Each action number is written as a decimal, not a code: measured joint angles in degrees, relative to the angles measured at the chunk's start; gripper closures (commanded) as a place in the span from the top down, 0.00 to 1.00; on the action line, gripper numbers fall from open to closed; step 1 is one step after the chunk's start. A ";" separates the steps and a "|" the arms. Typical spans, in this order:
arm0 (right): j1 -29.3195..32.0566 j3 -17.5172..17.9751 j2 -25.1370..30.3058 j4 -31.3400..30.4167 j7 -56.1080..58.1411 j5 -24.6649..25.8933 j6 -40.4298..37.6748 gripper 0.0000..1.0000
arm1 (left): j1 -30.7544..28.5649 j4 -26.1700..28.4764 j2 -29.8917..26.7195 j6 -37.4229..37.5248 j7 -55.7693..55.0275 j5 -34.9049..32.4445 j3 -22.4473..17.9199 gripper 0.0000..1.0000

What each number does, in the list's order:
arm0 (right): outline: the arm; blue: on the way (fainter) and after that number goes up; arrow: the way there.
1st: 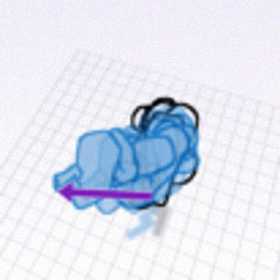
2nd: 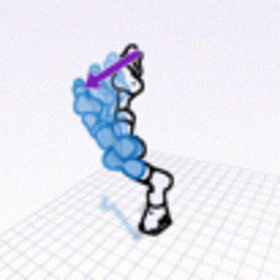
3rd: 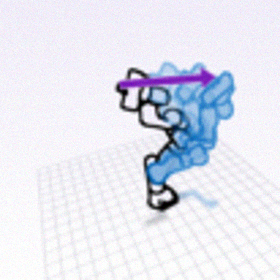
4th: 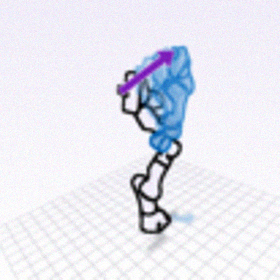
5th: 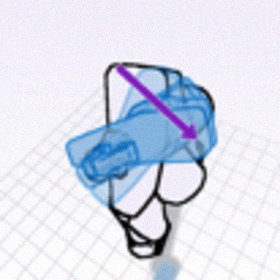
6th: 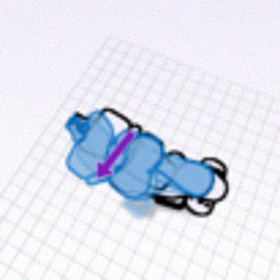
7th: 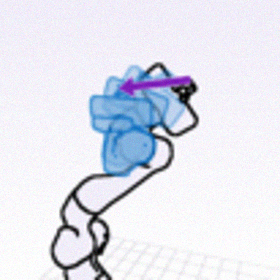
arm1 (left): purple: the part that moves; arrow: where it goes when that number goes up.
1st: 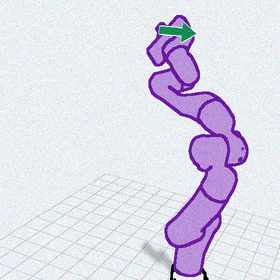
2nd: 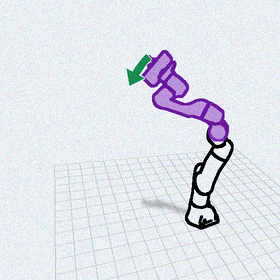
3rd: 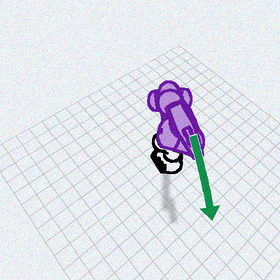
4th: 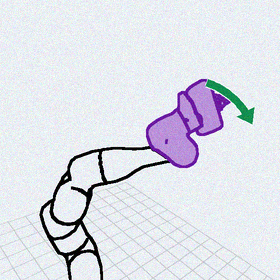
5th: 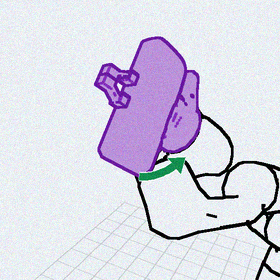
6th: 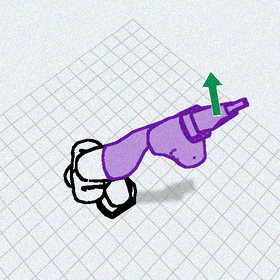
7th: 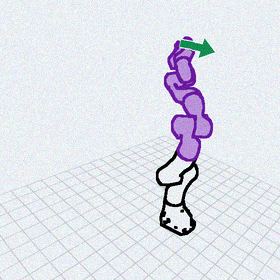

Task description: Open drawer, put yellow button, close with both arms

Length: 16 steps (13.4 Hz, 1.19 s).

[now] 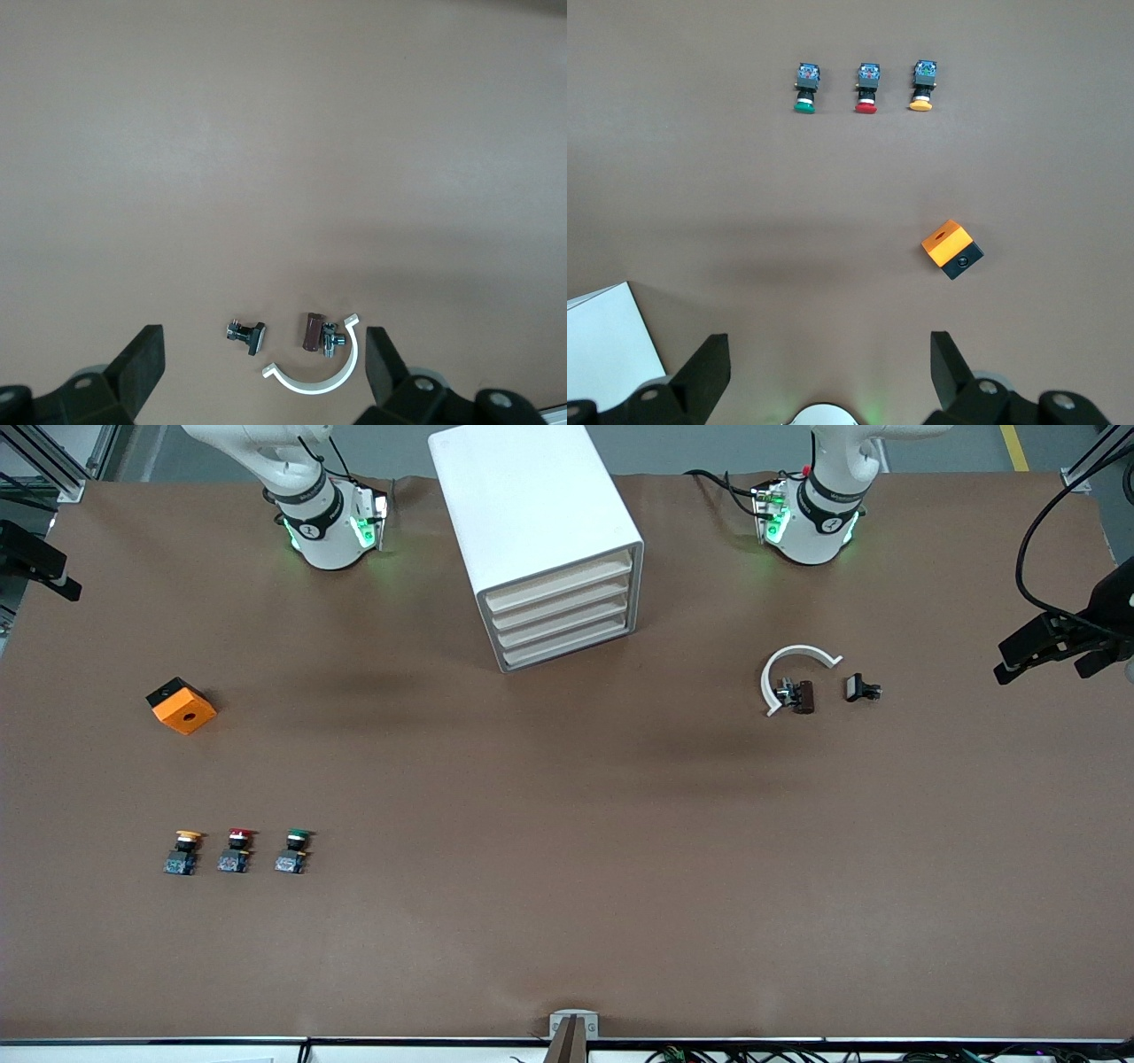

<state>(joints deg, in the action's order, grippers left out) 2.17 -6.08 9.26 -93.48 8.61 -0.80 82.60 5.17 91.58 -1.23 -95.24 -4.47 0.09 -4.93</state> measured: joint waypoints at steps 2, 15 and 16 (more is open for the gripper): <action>0.00 0.00 0.01 0.00 -0.01 -0.01 0.00 1.00 | 0.00 0.00 0.00 0.00 0.00 0.00 0.00 1.00; 0.00 -0.02 0.11 -0.09 -1.61 -0.02 -0.20 1.00 | -1.87 1.35 7.64 1.20 -0.09 0.00 0.05 1.00; 0.00 -0.02 0.11 -0.11 -1.63 -0.02 -0.22 1.00 | -1.70 1.37 9.45 0.81 -0.10 0.01 0.16 1.00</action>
<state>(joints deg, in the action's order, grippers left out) 2.17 -6.11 9.37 -93.58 6.98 -0.81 82.38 3.47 92.95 8.22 -94.43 -4.57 0.10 -4.77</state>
